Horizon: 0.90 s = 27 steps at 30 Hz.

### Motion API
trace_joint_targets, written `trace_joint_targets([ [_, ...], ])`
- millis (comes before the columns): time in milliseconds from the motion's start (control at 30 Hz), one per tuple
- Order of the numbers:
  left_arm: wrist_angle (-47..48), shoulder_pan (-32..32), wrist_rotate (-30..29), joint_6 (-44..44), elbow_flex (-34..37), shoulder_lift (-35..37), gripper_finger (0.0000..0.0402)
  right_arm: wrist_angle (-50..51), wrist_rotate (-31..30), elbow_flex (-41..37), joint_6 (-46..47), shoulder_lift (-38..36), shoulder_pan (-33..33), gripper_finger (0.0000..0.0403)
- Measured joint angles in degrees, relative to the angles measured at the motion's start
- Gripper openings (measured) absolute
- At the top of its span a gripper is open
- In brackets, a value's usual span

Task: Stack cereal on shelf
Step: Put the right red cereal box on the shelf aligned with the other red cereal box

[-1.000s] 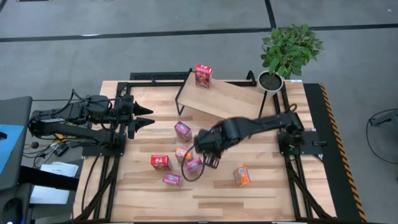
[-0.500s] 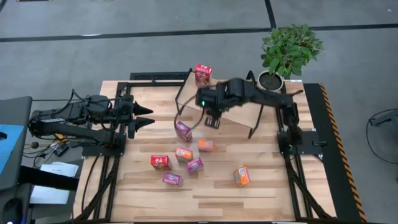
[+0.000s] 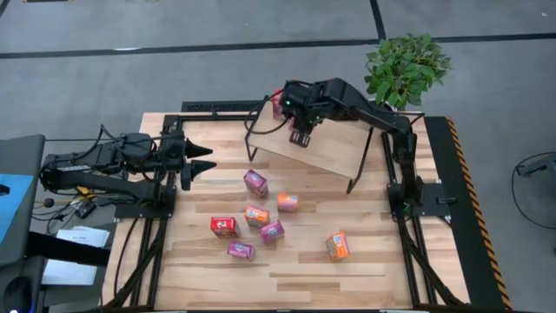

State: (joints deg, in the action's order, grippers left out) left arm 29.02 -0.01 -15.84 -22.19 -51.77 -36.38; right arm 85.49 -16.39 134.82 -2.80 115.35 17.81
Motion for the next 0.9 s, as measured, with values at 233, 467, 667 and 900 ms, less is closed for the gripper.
trace_joint_targets([
  [233, 0.00, 0.00, -1.77, -1.03, 0.00, 0.01, 0.0244, -2.36, 3.11, 0.00, -4.54, 0.00, -0.07, 0.0153],
  [467, 0.00, 0.00, -4.48, -1.14, 0.00, 0.01, 0.0244, -3.38, 5.90, 0.00, -5.91, 0.00, 1.33, 0.0146],
  [667, 0.02, 0.00, -4.48, -1.14, 0.00, 0.00, 0.0244, -4.00, 7.55, -0.08, -6.90, 0.24, 2.45, 0.0162],
  [900, 0.02, 0.00, -4.51, -1.03, 0.00, 0.00, 0.0244, -5.75, 7.85, -1.19, -6.89, 0.30, 3.95, 0.0185],
])
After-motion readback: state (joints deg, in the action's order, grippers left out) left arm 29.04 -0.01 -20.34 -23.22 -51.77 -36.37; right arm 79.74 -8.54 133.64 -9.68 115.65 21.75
